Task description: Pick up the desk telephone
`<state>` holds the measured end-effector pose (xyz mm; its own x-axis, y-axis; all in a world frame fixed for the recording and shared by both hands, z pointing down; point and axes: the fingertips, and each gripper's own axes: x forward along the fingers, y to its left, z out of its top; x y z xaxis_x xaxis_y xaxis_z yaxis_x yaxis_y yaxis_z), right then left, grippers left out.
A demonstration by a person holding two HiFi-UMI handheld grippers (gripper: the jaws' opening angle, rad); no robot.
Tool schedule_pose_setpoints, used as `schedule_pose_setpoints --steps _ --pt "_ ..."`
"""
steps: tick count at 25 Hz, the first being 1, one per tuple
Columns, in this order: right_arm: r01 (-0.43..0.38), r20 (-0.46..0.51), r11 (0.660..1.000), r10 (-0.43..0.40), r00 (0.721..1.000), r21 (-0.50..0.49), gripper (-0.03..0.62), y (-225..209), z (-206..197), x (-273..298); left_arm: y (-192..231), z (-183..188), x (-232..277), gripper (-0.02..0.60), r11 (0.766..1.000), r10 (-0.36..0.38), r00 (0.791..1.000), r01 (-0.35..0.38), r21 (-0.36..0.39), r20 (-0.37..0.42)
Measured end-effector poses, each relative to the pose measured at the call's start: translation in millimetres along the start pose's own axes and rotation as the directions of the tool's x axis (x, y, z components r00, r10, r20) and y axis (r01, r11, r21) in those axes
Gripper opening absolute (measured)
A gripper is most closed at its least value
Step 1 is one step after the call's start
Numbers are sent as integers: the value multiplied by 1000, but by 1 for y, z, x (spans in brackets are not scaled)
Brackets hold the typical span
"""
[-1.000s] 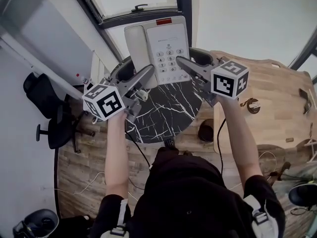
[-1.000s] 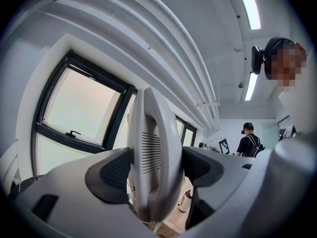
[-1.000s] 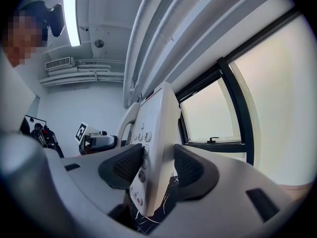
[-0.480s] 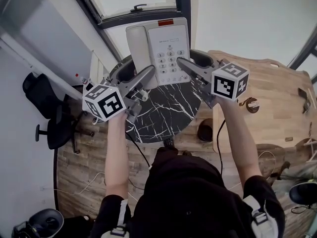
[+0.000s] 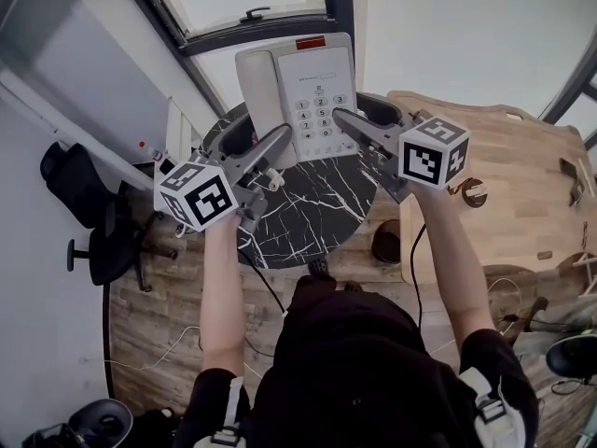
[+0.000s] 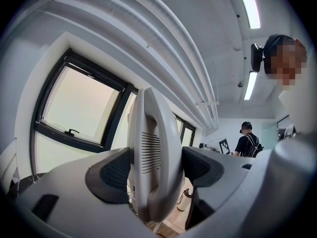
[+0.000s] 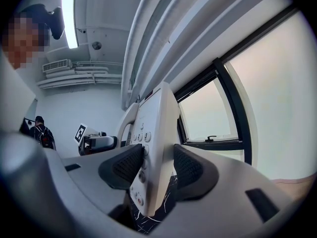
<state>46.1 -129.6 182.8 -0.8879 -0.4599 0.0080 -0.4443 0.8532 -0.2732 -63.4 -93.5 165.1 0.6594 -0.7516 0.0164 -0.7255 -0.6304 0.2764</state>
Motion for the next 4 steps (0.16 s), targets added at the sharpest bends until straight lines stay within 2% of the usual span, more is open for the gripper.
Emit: schedule_pose_setpoints --steps 4 --pt "0 -3 1000 0 1000 1 219 0 -3 -3 -3 -2 1 342 1000 0 1000 0 9 -2"
